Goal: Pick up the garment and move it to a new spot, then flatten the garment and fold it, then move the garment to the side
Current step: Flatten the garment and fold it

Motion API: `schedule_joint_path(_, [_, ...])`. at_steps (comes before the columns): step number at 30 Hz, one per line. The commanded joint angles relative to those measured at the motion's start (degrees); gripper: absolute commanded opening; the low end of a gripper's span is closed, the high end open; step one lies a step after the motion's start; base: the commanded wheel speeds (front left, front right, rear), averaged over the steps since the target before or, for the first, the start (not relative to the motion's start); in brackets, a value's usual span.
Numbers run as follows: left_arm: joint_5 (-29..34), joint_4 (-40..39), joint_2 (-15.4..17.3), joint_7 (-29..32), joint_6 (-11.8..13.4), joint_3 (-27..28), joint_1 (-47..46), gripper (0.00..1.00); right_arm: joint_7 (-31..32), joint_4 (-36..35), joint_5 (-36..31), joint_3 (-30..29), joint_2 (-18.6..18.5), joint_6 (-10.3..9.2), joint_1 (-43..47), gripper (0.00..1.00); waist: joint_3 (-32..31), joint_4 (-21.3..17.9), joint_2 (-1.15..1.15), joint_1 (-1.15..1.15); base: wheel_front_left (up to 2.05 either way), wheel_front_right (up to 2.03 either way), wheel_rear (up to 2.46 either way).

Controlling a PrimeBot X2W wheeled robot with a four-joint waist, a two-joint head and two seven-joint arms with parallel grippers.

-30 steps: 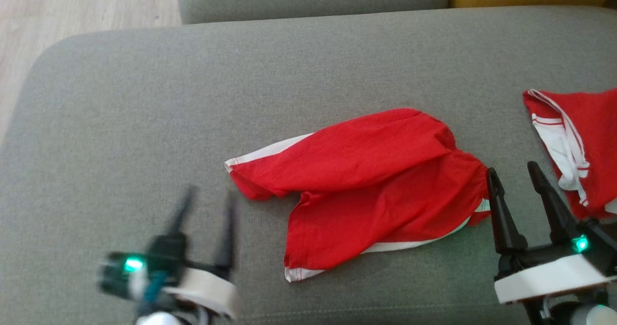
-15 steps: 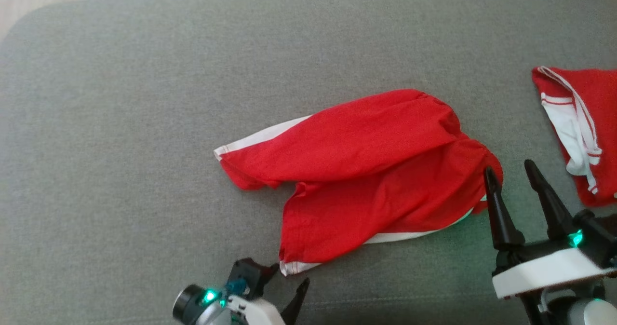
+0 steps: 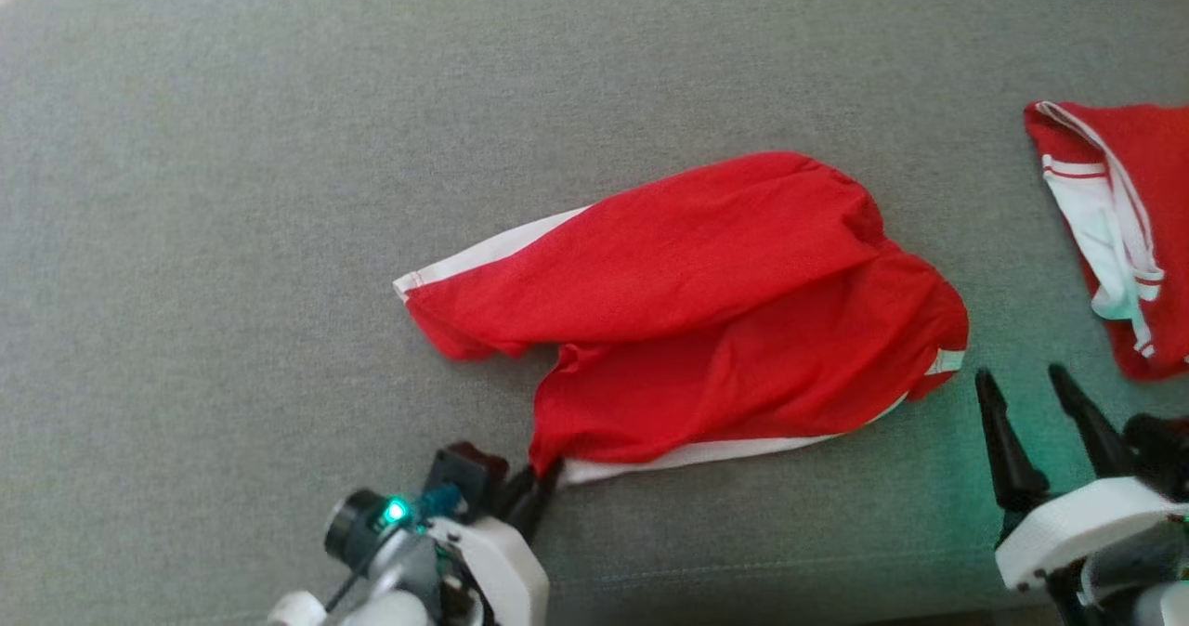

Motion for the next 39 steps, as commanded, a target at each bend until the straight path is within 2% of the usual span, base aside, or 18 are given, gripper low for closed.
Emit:
schedule_joint_path(1, [0.0,-2.1,0.8,-0.7,0.2,2.4,-2.5,0.00,0.4,-0.7,0.5,1.3,-2.0,-0.04,-1.4,1.00,0.3,0.2,0.00,0.00,0.00,0.00,0.00])
schedule_joint_path(7, [0.4,-3.4,1.3,-1.3,0.7,2.8,-4.1,0.00,1.6,6.2,3.7,5.3,-5.7,-0.04,-5.8,1.00,2.1,1.1,0.00,0.00,0.00,0.00,0.00])
schedule_joint_path(12, [0.4,-3.5,1.2,-2.0,0.8,2.8,-5.0,0.00,2.0,10.6,6.3,11.0,-9.3,-0.04,-10.0,1.00,3.1,1.6,0.00,0.00,0.00,0.00,0.00])
schedule_joint_path(13, [0.4,-3.5,1.1,-2.3,0.8,2.7,-5.1,0.00,2.4,11.0,6.9,12.1,-9.9,-0.04,-10.4,0.89,3.2,1.7,0.00,0.00,0.00,0.00,0.00])
schedule_joint_path(14, [0.4,-3.6,1.0,-2.8,0.9,2.8,-5.2,0.00,2.3,11.0,7.7,13.1,-10.5,-0.04,-10.7,0.25,3.2,1.8,0.00,0.00,0.00,0.00,0.00])
schedule_joint_path(15, [0.4,-3.7,1.0,-3.4,1.1,3.0,-5.2,0.00,2.4,10.8,8.6,14.0,-11.0,-0.04,-10.7,0.00,3.1,1.9,0.00,0.00,0.00,0.00,0.00])
schedule_joint_path(17, [0.4,-4.0,1.0,-4.5,1.6,3.5,-5.3,0.00,1.7,10.0,9.8,14.9,-12.2,-0.04,-10.6,0.00,2.9,2.0,0.00,0.00,0.00,0.00,0.00])
schedule_joint_path(21, [-0.1,-7.7,1.4,-9.0,3.7,6.4,-5.0,0.00,-0.3,3.5,11.9,15.2,-13.7,-0.04,-8.7,0.00,0.8,1.9,0.00,0.00,0.00,0.00,0.00])
schedule_joint_path(27, [0.2,-20.7,4.0,-12.7,7.1,11.9,-5.8,0.00,-0.4,-10.2,15.8,13.1,-14.9,-0.04,-8.0,0.00,-4.1,0.9,0.00,0.00,0.00,0.00,0.00])
schedule_joint_path(34, [1.6,-37.8,7.3,-12.0,8.8,18.2,-12.6,0.00,2.6,-25.9,20.7,6.8,-16.8,-0.04,-12.6,0.00,-9.3,0.6,0.00,0.00,0.00,0.00,0.00])
schedule_joint_path(39, [2.1,-43.7,8.5,-8.9,8.9,20.2,-17.6,0.00,5.8,-31.2,23.9,3.1,-16.7,-0.04,-16.0,0.00,-11.1,0.3,0.00,0.00,0.00,0.00,0.00])
